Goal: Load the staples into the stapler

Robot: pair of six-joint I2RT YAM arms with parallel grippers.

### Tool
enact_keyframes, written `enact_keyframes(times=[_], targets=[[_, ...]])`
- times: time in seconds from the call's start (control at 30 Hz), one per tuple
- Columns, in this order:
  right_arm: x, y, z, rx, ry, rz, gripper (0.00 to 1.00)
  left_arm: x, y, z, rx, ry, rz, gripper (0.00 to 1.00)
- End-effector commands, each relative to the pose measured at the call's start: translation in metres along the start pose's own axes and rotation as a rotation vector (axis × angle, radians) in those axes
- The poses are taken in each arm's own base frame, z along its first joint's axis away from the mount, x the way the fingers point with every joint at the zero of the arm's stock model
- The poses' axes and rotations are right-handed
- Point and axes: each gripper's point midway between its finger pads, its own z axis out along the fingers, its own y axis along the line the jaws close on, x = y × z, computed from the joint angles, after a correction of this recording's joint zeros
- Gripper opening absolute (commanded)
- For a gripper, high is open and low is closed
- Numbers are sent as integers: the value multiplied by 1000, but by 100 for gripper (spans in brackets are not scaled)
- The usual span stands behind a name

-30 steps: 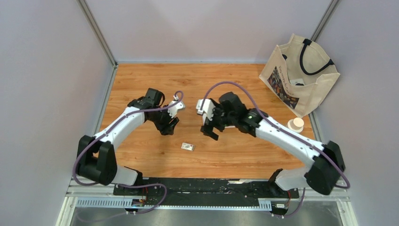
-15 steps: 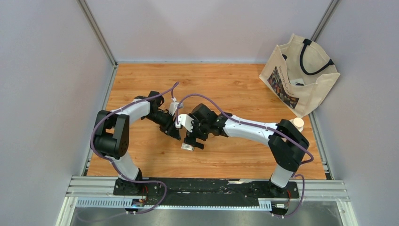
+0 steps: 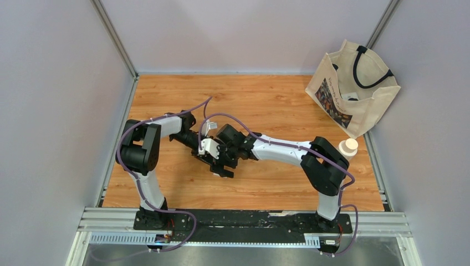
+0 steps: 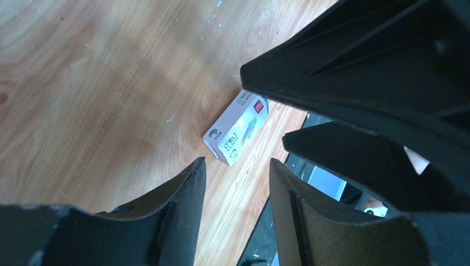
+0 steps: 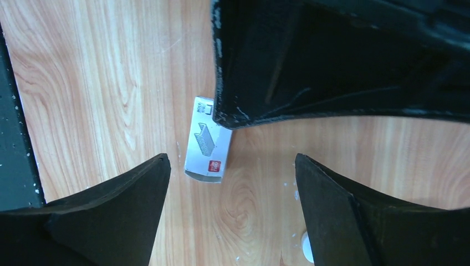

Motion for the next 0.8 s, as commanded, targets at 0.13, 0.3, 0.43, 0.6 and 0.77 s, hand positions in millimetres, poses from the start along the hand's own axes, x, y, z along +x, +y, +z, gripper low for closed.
enact_keyframes(times=[0.13, 0.3, 0.43, 0.6, 0.77], targets=[[-10, 3, 16, -40, 47, -31, 86, -8, -2, 0, 27, -12, -45, 54], [-3, -2, 26, -25, 97, -27, 81, -7, 0, 1, 26, -8, -57, 54], [1, -4, 27, -17, 114, -31, 80, -8, 0, 1, 27, -10, -57, 54], [9, 0, 29, -41, 140, -36, 76, -8, 0, 2, 31, -11, -59, 54], [12, 5, 30, -52, 150, -41, 74, -8, 1, 2, 33, -10, -64, 54]])
